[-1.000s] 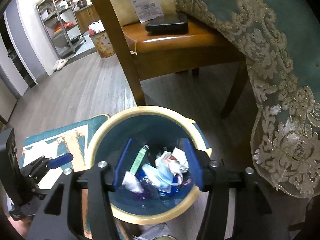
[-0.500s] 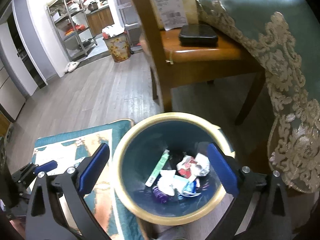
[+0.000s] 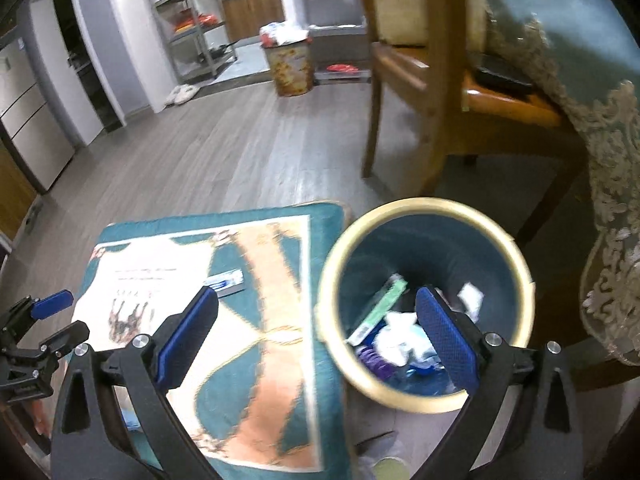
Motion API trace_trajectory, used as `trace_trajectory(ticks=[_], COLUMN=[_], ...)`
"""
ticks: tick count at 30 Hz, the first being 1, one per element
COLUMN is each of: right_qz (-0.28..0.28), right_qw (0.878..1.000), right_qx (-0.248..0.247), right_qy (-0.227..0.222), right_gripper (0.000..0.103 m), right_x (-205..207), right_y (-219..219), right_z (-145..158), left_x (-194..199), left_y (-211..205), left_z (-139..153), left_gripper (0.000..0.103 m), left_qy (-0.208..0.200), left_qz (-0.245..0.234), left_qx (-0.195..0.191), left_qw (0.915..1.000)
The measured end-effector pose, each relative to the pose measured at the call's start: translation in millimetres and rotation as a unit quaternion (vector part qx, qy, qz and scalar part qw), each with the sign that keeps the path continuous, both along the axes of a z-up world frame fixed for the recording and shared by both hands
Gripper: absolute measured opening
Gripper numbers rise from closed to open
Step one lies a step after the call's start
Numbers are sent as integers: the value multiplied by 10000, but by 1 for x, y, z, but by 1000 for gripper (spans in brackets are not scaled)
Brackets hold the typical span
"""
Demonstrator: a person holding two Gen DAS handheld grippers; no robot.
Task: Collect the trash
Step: 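Grasp the second blue face mask with the left gripper, then grasp the white-blue COLTALIN box with the right gripper while the left holds the mask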
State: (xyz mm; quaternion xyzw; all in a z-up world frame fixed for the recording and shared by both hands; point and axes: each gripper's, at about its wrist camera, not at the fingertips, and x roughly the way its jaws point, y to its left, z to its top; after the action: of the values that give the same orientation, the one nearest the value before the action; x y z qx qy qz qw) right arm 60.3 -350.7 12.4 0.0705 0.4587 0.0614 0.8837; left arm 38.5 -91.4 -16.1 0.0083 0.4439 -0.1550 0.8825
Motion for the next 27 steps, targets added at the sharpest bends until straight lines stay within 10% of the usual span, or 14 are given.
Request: trace_trajectory(ticks=[13, 20, 27], right_qz=[210, 171, 118], right_qw=[9998, 9998, 9998], right_qx=[33, -62, -57], right_qy=[64, 121, 160], right_gripper=[97, 97, 97], right_x=[-6, -5, 0], right_y=[64, 65, 60], right_z=[-1, -7, -11], left_x=[-60, -75, -69], left_y=[22, -6, -14], left_z=[-64, -86, -100], left_gripper=[78, 56, 11], left_qy=[849, 1154, 1323], left_qz=[-546, -1197, -1311], left_qx=[341, 770, 1056], left_qw=[9943, 9831, 9768])
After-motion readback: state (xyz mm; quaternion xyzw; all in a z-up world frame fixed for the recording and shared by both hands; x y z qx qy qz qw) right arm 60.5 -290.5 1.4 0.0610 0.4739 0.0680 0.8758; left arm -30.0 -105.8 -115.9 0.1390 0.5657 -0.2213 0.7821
